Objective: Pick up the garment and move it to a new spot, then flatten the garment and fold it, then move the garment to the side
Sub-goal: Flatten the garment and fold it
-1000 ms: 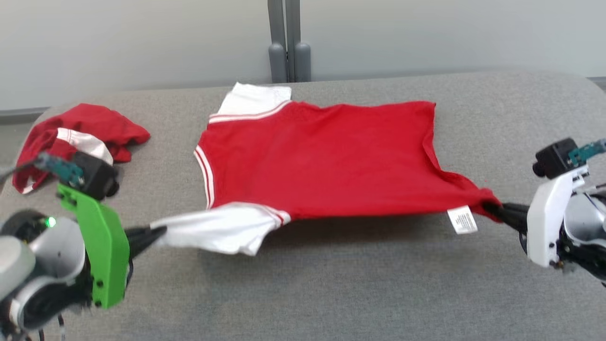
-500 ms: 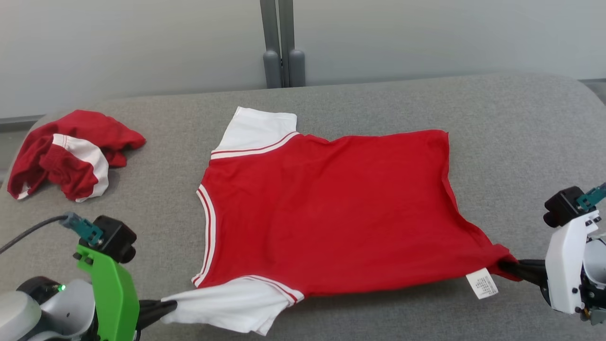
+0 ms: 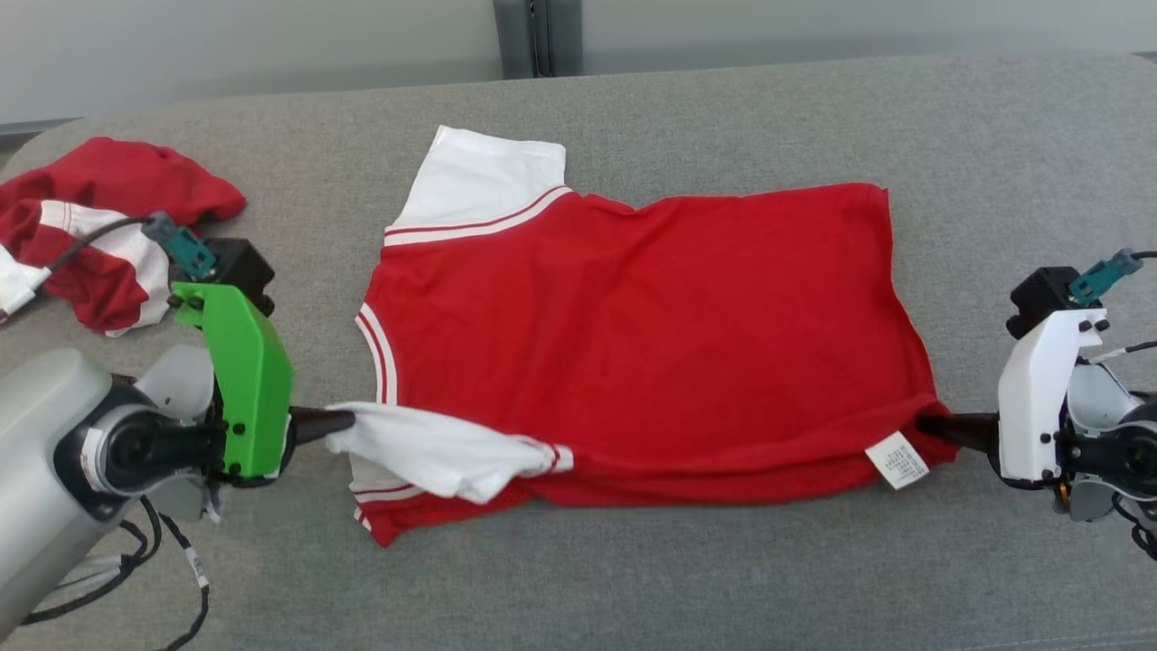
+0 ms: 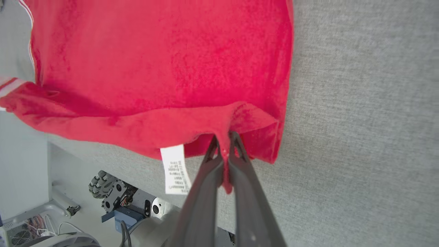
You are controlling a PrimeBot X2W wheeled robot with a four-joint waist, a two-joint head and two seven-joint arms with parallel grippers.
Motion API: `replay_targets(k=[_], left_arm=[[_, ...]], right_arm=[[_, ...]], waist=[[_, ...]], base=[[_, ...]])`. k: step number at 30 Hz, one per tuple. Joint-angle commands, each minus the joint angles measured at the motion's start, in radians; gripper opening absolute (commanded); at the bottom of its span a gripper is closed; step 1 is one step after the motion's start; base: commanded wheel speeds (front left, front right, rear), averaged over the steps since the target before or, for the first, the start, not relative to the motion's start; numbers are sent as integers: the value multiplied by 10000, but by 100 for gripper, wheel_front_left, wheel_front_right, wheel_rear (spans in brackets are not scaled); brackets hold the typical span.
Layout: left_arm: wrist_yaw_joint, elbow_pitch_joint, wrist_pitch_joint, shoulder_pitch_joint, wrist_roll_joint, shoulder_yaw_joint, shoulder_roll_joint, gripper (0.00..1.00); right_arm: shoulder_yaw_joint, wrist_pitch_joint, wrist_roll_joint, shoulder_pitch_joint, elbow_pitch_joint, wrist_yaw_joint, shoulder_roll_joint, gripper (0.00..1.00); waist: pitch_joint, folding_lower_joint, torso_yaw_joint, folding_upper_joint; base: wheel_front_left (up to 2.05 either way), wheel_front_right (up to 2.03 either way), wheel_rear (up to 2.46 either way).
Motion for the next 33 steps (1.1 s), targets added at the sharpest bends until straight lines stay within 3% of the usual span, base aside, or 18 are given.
replay_targets(k=[1,9,19,20,21,22,23,28,33], left_arm=[[-73,299,73,-169,-111,60,-84,0],[-398,1715,207,-526,-287,239,-442,0],[-815,2736,16,-684,-200,295,-1204,0],[-888,2834,-90,-713,-182,344,-1267,42],[-967,2958,-155,-721,-186,373,-1342,100],[-1034,3038,-175,-703,-189,364,-1410,100],[-1108,3129,-227,-692,-160,360,-1471,100],[-1454,3458,-972,-594,164,449,-1593,100],[-1700,3314,-2585,-302,910,621,-1438,100]], right_arm=[[-169,114,-94,-95,132,4,137,0],[-1113,447,-698,-199,516,4,871,0],[-1491,319,-1591,-831,717,4,1668,0],[-1549,266,-1632,-875,750,4,1714,0],[-1634,156,-1712,-927,796,4,1764,30],[-1690,96,-1737,-941,839,4,1811,86],[-1739,24,-1788,-946,884,4,1857,100],[-2093,-509,-1855,-715,753,4,1930,100],[-2303,-1919,-1972,-244,40,4,1841,100]], waist=[[84,1,-9,0],[318,1,-157,0],[670,1,-322,0],[688,1,-326,0],[694,1,-330,0],[683,1,-330,0],[655,1,-325,0],[326,1,-257,0],[-226,1,-149,0]], base=[[0,0,0],[0,0,0],[0,0,0],[0,0,0],[0,0,0],[0,0,0],[0,0,0],[0,0,0],[0,0,0]])
